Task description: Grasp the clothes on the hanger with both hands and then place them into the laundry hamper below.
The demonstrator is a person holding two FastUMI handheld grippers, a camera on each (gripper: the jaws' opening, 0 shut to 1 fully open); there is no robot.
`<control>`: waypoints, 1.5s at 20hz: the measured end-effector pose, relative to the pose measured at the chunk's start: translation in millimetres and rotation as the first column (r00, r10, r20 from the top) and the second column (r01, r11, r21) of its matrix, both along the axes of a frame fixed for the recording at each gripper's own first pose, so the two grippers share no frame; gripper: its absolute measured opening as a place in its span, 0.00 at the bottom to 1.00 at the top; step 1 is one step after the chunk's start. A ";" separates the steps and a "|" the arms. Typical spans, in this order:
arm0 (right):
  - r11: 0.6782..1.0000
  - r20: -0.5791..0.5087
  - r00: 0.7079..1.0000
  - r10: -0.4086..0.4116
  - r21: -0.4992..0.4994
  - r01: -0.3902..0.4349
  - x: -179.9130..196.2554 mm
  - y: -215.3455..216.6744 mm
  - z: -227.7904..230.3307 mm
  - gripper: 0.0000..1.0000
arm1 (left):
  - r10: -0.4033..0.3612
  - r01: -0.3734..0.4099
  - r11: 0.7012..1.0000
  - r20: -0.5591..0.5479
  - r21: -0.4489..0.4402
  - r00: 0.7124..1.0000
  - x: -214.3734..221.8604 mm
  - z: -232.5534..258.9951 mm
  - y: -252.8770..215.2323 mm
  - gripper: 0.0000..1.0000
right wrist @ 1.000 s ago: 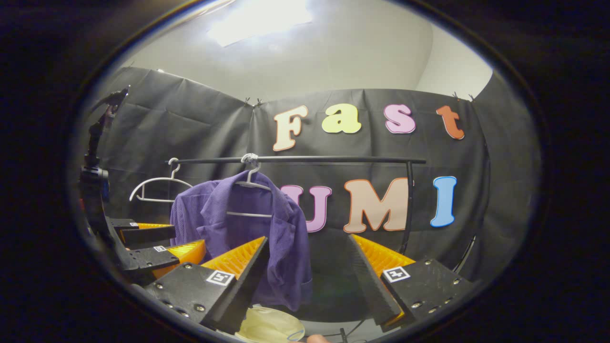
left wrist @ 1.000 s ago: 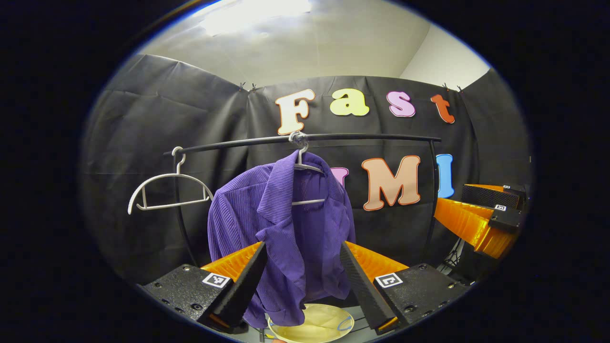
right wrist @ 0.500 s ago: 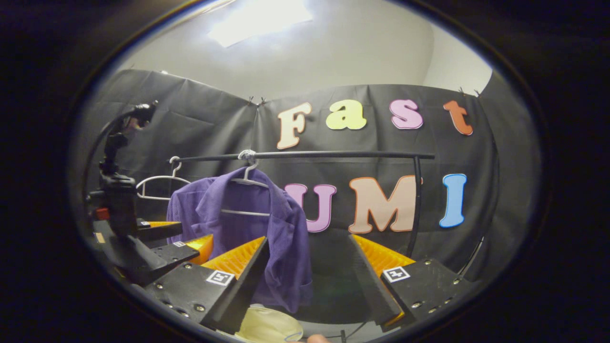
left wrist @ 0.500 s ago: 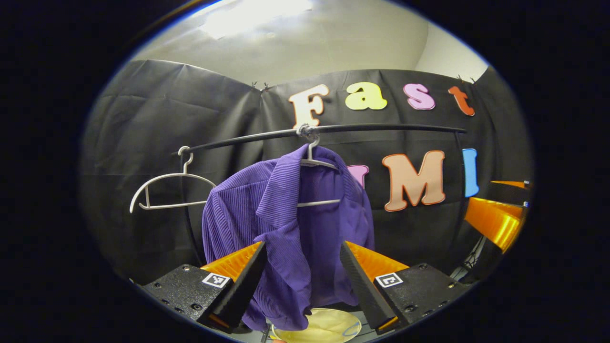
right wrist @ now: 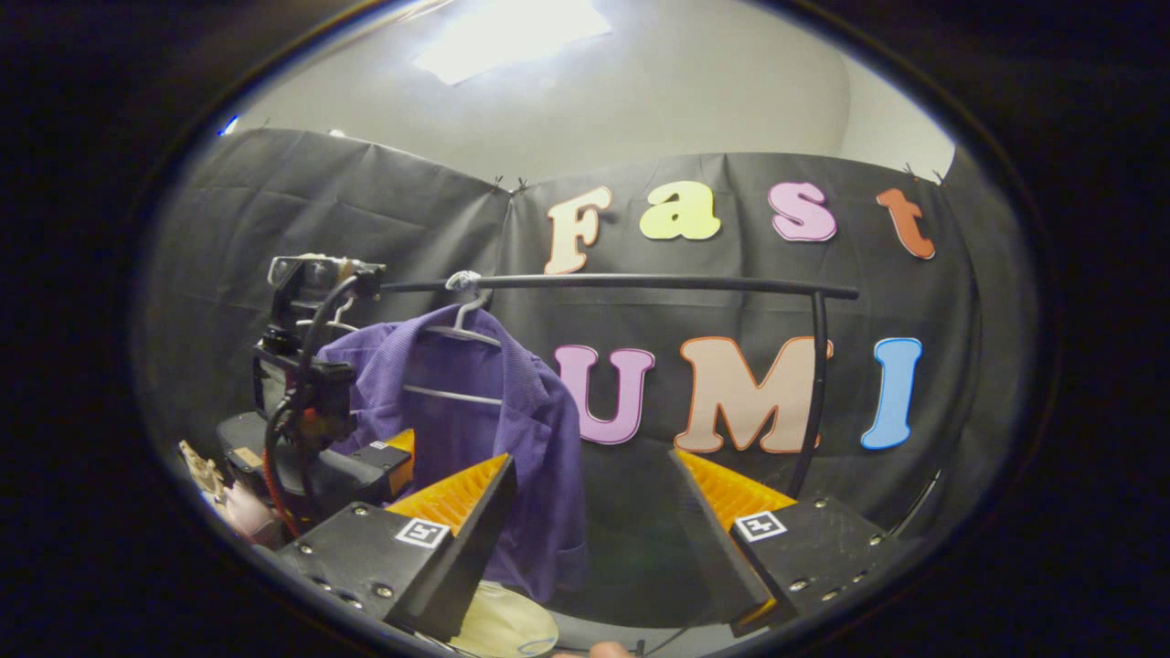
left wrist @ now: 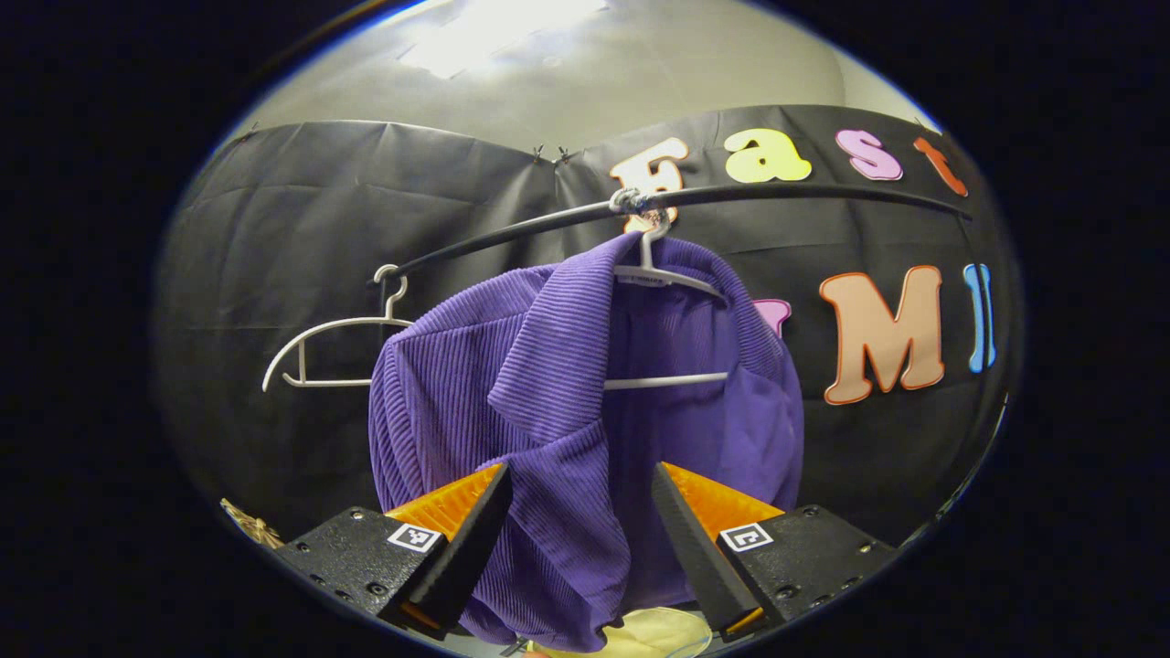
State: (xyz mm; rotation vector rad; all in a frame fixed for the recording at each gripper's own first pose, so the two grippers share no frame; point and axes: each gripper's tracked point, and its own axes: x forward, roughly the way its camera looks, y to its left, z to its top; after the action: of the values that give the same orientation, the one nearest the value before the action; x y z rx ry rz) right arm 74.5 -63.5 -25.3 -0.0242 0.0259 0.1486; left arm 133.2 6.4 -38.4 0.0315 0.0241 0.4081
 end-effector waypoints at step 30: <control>0.997 -0.012 0.997 0.076 0.029 -0.075 122.1 114.4 -48.1 0.98 | -0.166 0.165 0.986 -0.033 -0.033 0.986 -0.3 8.8 41.6 0.01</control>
State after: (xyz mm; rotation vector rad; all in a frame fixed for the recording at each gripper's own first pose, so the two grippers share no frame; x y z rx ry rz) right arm 196.6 50.9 -73.4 0.0042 0.0356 0.2246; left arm 132.9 48.0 -29.6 0.0107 0.0628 0.2410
